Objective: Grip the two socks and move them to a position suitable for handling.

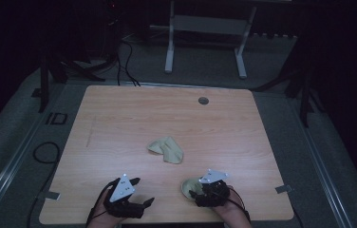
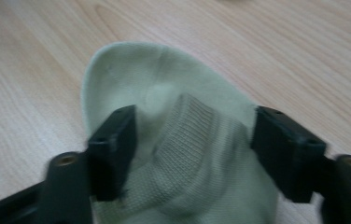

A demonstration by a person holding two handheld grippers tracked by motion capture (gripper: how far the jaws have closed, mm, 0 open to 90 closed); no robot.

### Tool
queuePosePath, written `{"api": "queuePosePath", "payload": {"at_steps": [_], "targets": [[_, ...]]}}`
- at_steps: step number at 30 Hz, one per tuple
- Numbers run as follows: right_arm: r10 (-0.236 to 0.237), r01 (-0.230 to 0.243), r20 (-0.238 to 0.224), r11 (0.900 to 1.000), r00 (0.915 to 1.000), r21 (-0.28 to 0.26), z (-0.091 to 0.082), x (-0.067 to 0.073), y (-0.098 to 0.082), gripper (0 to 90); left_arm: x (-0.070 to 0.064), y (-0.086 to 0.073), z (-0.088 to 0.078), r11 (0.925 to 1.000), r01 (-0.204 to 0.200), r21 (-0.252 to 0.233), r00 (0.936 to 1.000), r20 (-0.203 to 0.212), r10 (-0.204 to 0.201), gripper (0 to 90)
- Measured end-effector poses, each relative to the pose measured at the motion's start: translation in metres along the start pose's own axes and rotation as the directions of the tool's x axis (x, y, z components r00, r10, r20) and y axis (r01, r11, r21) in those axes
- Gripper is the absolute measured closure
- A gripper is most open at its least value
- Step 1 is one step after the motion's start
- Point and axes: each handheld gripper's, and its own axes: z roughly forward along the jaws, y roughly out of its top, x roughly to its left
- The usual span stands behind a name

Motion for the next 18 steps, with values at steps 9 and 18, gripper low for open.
{"api": "queuePosePath", "payload": {"at_steps": [9,18], "targets": [[0.029,-0.031,-0.022,0.997,0.9993,-0.065,-0.032,0.002,0.010,32.2,-0.025,0.039,0.029,0.9919,-0.127,-0.009,0.9896,0.068,0.127,42.1],[0.012,-0.013,-0.021,0.997,0.9997,-0.073,-0.038,0.012,0.009,53.2,-0.046,0.064,0.084,0.9687,-0.231,0.090,0.9662,0.138,0.218,74.4]]}}
